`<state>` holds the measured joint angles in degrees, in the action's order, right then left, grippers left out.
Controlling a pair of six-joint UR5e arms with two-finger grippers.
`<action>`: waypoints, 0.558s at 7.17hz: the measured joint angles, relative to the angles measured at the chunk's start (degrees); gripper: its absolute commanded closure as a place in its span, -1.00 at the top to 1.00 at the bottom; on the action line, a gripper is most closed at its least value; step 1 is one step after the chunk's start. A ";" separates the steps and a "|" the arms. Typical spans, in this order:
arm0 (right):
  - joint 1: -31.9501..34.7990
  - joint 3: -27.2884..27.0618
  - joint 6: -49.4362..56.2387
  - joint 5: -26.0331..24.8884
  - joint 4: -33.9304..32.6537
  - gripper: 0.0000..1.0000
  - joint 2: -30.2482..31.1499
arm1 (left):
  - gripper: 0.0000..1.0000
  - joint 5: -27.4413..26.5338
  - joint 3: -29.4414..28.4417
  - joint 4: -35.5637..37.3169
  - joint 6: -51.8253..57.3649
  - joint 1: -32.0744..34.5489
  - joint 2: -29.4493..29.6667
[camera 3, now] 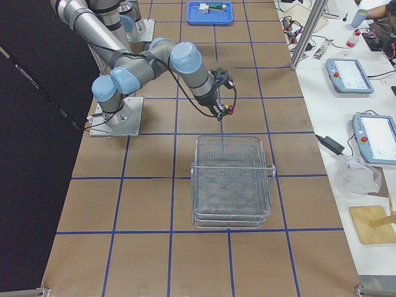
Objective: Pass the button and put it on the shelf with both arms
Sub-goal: 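Carry the button block with the right gripper over the wire mesh basket, then lower the button block into the basket and open the right gripper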
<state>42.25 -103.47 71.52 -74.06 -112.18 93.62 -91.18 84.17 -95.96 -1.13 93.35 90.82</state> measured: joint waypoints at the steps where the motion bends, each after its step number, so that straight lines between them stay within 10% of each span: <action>1: -0.47 0.03 -3.24 -2.93 -1.29 -1.00 -1.29 | 1.00 -0.03 0.02 0.89 0.10 -0.30 -0.14; 4: -1.38 0.50 -15.24 -9.31 -4.48 -0.80 -6.30 | 1.00 0.05 0.03 1.64 0.16 -0.60 -0.21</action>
<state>40.87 -102.97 56.27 -83.37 -116.66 87.32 -91.14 84.20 -94.32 -0.97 92.75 90.62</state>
